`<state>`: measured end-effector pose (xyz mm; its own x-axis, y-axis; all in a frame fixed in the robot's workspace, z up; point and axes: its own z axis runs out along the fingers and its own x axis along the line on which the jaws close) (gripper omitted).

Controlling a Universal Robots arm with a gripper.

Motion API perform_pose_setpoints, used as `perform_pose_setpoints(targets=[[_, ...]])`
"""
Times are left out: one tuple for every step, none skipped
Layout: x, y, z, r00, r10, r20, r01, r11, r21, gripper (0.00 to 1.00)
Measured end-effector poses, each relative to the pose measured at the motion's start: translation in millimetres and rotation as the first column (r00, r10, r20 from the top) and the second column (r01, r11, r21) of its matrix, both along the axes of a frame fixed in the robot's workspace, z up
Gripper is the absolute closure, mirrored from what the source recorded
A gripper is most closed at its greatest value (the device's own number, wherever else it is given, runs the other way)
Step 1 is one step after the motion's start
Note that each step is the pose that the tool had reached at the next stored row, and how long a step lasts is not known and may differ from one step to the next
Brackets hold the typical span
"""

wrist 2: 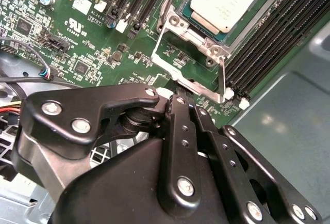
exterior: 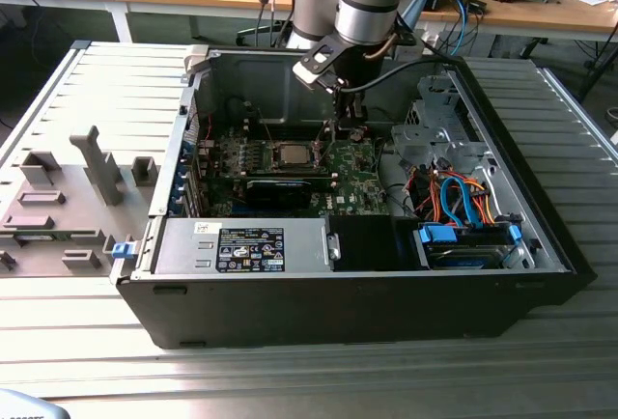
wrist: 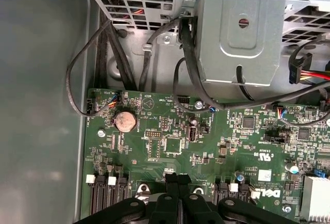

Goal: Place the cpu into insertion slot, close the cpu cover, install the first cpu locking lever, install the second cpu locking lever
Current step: 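Close the cpu cover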

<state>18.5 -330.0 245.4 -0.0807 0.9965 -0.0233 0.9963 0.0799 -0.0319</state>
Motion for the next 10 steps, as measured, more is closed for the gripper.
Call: perform_pose_setpoints(targets=[[-1.2,0.0,0.0,1.0000,0.000,0.0000,0.000,1.0000,0.0000,0.89],[-1.5,0.0,0.0,1.0000,0.000,0.0000,0.000,1.0000,0.0001,0.89],[-1.8,0.0,0.0,1.0000,0.000,0.0000,0.000,1.0000,0.0000,0.89],[-2.2,0.0,0.0,1.0000,0.000,0.0000,0.000,1.0000,0.0000,0.89],[-2.5,0.0,0.0,1.0000,0.000,0.0000,0.000,1.0000,0.0000,0.89],[-3.0,0.0,0.0,1.0000,0.000,0.0000,0.000,1.0000,0.0000,0.89],[-3.2,0.0,0.0,1.0000,0.000,0.0000,0.000,1.0000,0.0000,0.89],[-3.5,0.0,-0.1,1.0000,0.000,0.0000,0.000,1.0000,0.0000,0.89],[-4.2,0.0,-0.1,1.0000,0.000,0.0000,0.000,1.0000,0.0000,0.89],[-4.6,0.0,-0.1,1.0000,0.000,0.0000,0.000,1.0000,0.0000,0.89]])
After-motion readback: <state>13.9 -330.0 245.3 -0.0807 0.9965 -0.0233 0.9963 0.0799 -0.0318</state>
